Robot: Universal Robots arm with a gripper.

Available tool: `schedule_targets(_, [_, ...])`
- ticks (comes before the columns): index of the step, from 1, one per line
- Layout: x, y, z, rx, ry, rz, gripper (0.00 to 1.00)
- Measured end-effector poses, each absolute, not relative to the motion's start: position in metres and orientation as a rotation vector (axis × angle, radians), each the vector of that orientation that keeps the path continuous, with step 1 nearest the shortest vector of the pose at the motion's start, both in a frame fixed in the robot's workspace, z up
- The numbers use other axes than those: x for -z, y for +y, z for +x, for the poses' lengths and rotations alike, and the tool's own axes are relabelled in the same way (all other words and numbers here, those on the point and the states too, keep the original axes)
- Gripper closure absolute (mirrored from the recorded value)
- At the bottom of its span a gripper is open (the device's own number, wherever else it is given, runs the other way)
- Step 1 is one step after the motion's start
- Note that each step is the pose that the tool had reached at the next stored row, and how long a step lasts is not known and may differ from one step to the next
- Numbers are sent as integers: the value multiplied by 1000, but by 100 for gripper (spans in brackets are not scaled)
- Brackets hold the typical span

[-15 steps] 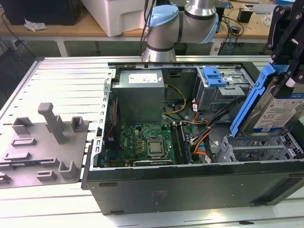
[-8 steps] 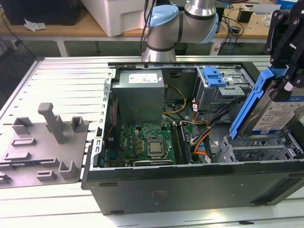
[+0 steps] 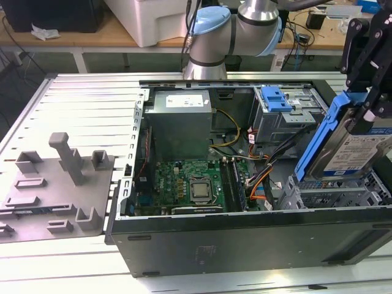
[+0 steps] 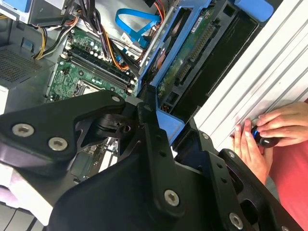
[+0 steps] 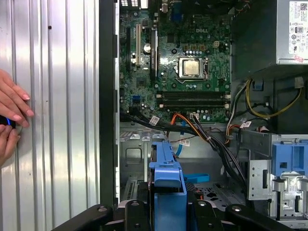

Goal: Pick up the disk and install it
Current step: 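Insert the disk into the insertion slot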

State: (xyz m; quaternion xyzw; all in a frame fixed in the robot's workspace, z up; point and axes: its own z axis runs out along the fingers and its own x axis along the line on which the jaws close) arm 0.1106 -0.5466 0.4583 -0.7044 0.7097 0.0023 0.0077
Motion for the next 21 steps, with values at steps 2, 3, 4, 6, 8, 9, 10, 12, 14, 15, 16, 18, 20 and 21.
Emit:
schedule_targets(2, [-458, -547, 111, -7, 2219, -2202, 64])
schedule_targets(3, [-457, -547, 111, -7, 2219, -2202, 64])
schedule_targets(4, [-457, -547, 111, -7, 2219, -2202, 64])
schedule_targets(6, [-456, -548, 111, -7, 2219, -2202, 64])
schedule_targets(8, [-455, -548, 111, -7, 2219, -2202, 64])
schedule_targets(9, [-455, -548, 111, -7, 2219, -2202, 64])
schedule_targets(10, [-454, -549, 111, -7, 2219, -2202, 64])
schedule_targets(12, [-453, -549, 112, -7, 2219, -2202, 64])
schedule_targets(14, [-452, -549, 112, -7, 2219, -2202, 64])
schedule_targets(15, [-452, -549, 112, -7, 2219, -2202, 64])
schedule_targets(16, [-452, -549, 112, -7, 2219, -2202, 64])
schedule_targets(18, [-451, -549, 112, -7, 2219, -2202, 64])
schedule_targets(20, [-449, -549, 112, -7, 2220, -2201, 64])
schedule_targets(21, [-449, -549, 112, -7, 2220, -2201, 64])
